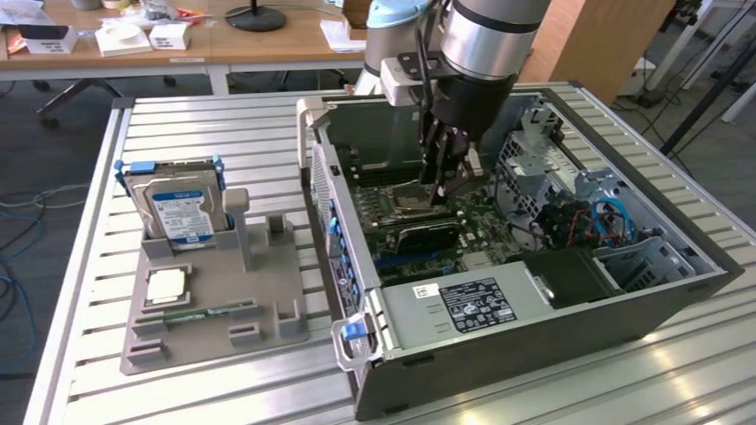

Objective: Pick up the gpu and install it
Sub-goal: 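Press down on the gpu until it lock into place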

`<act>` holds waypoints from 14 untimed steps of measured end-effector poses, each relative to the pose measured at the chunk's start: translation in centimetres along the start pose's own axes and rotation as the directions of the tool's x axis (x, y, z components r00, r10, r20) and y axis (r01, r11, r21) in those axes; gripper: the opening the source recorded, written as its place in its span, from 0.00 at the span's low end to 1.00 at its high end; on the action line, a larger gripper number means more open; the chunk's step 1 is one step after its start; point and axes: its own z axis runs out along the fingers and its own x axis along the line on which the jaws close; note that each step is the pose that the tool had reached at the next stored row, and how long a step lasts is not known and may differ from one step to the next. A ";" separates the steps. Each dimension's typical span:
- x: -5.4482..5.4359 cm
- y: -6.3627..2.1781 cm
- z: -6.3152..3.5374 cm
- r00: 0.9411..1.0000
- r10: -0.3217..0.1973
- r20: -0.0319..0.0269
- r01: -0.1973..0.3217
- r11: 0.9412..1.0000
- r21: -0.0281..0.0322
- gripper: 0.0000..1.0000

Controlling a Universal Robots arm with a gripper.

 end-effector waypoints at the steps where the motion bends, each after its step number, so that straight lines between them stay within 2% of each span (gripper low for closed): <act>1: 0.0 0.00 0.00 1.000 0.000 0.000 0.000 1.000 0.000 0.41; 3: 0.0 0.00 0.00 1.000 0.000 0.000 0.000 1.000 0.000 0.40; 4: 0.0 0.00 0.00 1.000 0.000 0.000 0.000 1.000 0.000 0.34; 5: 0.0 0.00 0.00 1.000 0.000 0.000 0.000 1.000 0.000 0.34; 7: 0.0 0.00 0.00 1.000 0.000 0.000 0.000 1.000 0.000 0.22; 8: 0.0 0.00 0.00 1.000 0.000 0.000 0.000 1.000 0.000 0.22; 10: 0.0 0.00 0.00 1.000 0.000 0.000 0.000 1.000 0.000 0.10; 14: 0.0 0.00 0.00 1.000 0.000 0.000 0.000 1.000 0.000 0.10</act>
